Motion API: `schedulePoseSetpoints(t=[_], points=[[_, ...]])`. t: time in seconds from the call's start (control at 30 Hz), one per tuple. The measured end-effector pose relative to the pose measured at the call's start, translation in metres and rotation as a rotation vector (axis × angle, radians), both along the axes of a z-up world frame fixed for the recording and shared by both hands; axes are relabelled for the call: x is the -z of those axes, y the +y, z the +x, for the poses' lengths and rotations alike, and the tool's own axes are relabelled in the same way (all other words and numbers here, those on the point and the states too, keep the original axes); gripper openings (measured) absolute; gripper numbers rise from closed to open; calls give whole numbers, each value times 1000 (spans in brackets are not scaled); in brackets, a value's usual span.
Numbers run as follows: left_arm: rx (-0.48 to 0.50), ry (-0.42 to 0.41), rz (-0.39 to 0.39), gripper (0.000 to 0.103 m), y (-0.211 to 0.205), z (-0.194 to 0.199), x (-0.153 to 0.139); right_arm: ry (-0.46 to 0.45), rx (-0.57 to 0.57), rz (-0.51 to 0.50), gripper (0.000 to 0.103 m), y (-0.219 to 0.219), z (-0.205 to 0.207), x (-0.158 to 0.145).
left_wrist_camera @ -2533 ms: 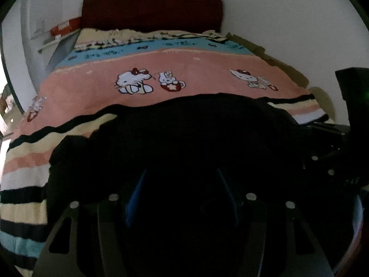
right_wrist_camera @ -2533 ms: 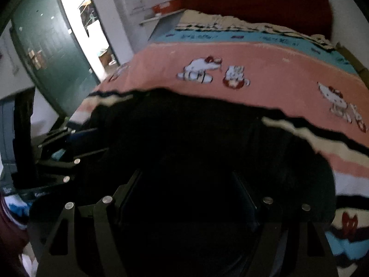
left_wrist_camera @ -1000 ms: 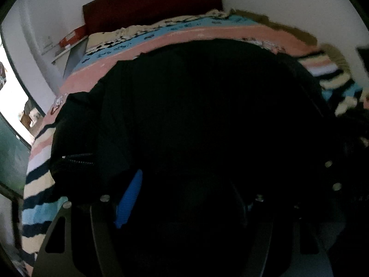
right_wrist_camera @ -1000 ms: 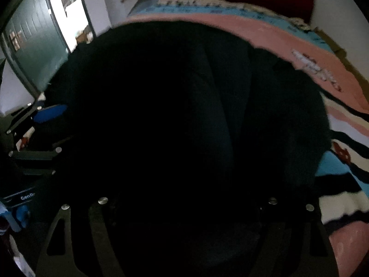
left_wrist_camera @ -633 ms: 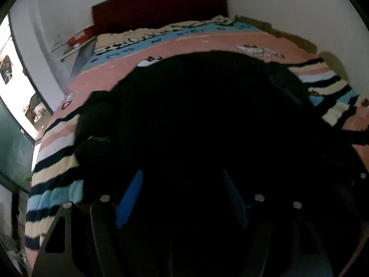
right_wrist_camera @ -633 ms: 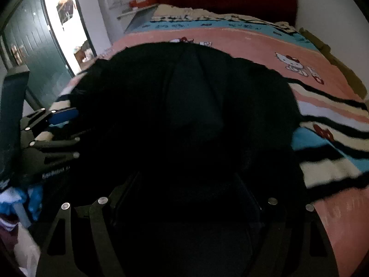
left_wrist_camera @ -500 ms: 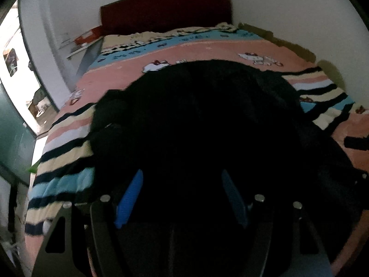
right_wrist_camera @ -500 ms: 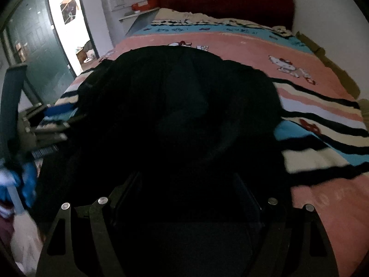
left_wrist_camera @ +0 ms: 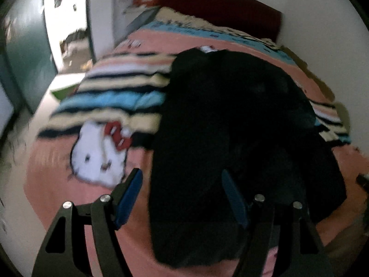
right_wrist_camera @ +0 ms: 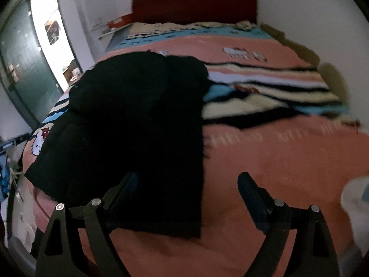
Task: Fold large clothes
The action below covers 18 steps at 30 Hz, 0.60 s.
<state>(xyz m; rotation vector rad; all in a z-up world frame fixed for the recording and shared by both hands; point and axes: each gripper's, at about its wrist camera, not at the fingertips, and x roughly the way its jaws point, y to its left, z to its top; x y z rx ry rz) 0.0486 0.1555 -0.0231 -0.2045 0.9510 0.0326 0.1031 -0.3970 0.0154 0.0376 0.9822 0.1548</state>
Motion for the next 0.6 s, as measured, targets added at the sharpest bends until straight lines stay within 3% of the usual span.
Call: schedulePoseSetpoints(t=[0.07, 0.17, 0.37, 0.6], points=[[-20, 19, -46, 69, 15, -11, 10, 26, 22, 29, 88, -11, -1, 12], [-26, 43, -175, 69, 32, -18, 26, 63, 37, 76, 88, -19, 1, 28], [-72, 79, -305, 69, 55, -19, 59, 141, 40, 152, 89, -15, 12, 61], [-45, 124, -496, 69, 54, -11, 105, 213, 90, 241, 96, -26, 27, 95]])
